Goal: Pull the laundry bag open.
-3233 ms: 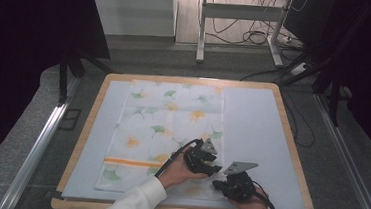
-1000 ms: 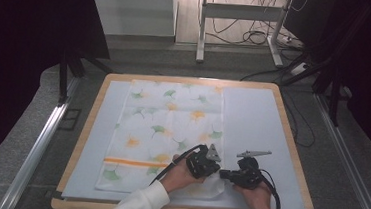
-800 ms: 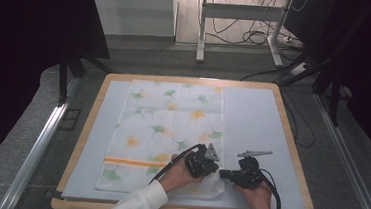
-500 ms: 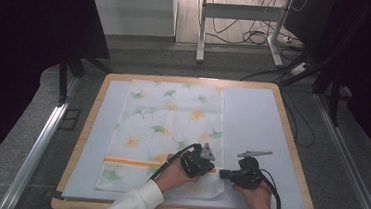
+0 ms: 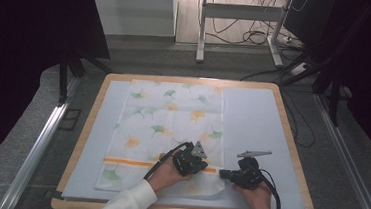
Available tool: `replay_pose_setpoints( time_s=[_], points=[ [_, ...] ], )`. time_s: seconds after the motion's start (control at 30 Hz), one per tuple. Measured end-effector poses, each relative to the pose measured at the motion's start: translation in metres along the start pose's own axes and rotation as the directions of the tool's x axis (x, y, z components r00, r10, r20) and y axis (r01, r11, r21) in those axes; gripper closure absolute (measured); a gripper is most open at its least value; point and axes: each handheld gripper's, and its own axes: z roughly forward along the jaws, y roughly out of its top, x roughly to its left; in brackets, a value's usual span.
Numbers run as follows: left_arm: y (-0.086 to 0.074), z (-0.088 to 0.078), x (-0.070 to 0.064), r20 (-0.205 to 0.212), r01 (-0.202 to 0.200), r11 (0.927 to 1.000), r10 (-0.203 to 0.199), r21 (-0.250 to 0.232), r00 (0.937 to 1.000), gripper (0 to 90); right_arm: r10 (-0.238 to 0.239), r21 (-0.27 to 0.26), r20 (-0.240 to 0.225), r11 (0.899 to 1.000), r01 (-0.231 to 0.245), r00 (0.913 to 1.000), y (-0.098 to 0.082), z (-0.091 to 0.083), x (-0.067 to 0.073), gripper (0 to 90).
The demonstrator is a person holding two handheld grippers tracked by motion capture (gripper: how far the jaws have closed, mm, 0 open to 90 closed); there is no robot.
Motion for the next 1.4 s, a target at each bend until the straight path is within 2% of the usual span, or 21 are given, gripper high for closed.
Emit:
replay_pose_setpoints(
  time_s=[0.43, 0.6, 1.03, 1.4],
  points=[
    [-0.013, -0.011, 0.009, -0.008, 0.034, 0.9994, -0.034, 0.0, 0.9994, 90.0, -0.008, 0.0, 0.008, 1.0, 0.008, 0.9999, 0.0, 0.0, 0.001, 89.5],
    [-0.02, -0.015, 0.014, -0.006, 0.074, 0.9971, -0.075, -0.012, 0.9972, 90.0, -0.009, -0.001, 0.009, 1.0, 0.009, 0.9999, 0.0, 0.0, 0.001, 89.5],
    [-0.025, -0.02, 0.018, -0.018, 0.082, 0.9966, -0.082, -0.005, 0.9965, 90.0, -0.018, 0.0, 0.014, 1.0, 0.018, 0.9997, 0.0, 0.0, 0.002, 89.5],
    [-0.037, -0.032, 0.026, -0.034, 0.118, 0.993, -0.117, 0.005, 0.9925, 90.0, -0.017, -0.001, 0.012, 1.0, 0.017, 0.9998, 0.0, 0.0, 0.002, 89.4]
  ],
)
